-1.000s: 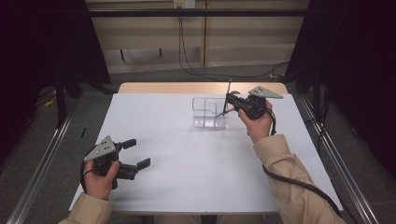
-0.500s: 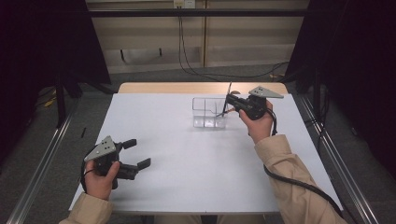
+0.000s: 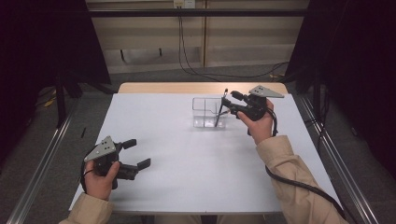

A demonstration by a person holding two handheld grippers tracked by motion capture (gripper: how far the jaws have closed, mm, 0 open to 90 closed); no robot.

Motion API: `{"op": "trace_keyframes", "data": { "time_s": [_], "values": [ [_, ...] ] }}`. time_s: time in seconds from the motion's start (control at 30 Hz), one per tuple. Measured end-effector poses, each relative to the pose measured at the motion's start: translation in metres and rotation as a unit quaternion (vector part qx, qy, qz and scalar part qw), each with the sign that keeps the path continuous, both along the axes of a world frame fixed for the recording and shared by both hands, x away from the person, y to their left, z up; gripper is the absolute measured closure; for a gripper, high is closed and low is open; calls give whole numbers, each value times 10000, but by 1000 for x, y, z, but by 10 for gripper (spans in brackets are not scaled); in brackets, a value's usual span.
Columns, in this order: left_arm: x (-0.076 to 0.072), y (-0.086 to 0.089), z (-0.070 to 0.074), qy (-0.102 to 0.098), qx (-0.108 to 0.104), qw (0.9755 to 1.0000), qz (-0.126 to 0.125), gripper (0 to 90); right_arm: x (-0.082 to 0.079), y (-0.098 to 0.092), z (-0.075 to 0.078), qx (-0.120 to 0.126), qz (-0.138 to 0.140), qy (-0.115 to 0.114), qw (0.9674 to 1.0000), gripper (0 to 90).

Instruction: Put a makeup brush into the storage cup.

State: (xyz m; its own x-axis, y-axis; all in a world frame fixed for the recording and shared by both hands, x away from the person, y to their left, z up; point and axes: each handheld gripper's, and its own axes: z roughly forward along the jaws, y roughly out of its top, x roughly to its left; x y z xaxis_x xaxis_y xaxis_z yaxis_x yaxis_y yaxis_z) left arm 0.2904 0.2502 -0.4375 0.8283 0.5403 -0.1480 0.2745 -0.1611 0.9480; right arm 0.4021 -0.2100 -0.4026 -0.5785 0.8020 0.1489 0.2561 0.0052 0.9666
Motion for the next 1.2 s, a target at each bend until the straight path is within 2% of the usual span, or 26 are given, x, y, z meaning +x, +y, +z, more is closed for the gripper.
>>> {"op": "trace_keyframes", "data": {
  "time_s": [0.17,0.57,1.2],
  "values": [
    [0,0,0,2,-1,10000,9,22,-2,-3,0,60,42,4,10000,305],
    [0,0,0,-23,26,10000,0,22,-8,-6,-1,-69,112,-17,9999,217],
    [0,-1,1,-26,-3,10000,-12,21,-19,-13,2,-161,209,-69,9996,172]
  ]
}}
